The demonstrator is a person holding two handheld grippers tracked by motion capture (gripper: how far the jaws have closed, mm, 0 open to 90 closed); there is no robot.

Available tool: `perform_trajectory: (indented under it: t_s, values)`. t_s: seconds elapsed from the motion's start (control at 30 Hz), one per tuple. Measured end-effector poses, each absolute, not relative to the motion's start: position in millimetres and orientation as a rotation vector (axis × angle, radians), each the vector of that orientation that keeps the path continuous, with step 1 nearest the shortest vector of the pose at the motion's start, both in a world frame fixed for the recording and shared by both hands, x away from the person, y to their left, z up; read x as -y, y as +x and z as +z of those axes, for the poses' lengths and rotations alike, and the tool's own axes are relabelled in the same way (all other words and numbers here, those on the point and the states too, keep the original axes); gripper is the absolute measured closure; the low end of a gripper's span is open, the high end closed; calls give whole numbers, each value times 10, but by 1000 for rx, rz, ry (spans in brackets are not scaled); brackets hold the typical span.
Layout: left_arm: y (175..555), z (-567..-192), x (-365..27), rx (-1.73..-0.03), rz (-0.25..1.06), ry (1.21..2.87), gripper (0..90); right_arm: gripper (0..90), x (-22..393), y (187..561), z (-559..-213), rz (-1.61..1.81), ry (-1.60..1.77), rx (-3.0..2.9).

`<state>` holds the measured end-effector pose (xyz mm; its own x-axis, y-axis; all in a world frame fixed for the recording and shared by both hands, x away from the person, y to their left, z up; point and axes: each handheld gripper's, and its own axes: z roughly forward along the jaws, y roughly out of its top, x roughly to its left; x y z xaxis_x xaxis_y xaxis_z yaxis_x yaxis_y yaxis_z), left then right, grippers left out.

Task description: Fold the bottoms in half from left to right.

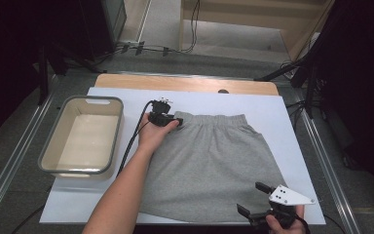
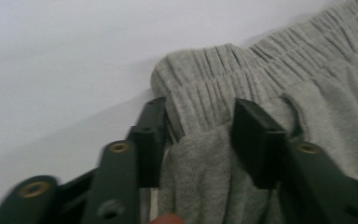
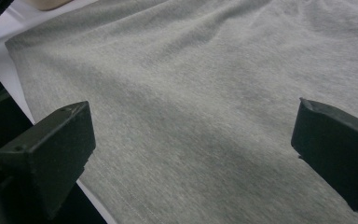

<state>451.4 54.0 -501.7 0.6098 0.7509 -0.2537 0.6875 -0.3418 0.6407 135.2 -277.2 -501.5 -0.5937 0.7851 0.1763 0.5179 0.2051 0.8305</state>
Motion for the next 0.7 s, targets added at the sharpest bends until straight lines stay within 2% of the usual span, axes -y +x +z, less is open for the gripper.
perform_trajectory:
  t_s: [0.13,0.2,0.47,0.7]
  values:
    - [4516,-5001,-549,-1141,51,2079,755,0,2738,1361,-5023,1331,1219,-2208]
    - [4522,-4952,-564,-1148,47,2069,789,0,2722,1370,-5030,1325,1223,-2209]
    - [4531,-4669,-561,-1096,72,2050,806,0,2548,1405,-4967,1360,1186,-2222]
    - [4550,-4569,-584,-1090,90,2030,808,0,2144,1484,-4875,1405,1083,-2287]
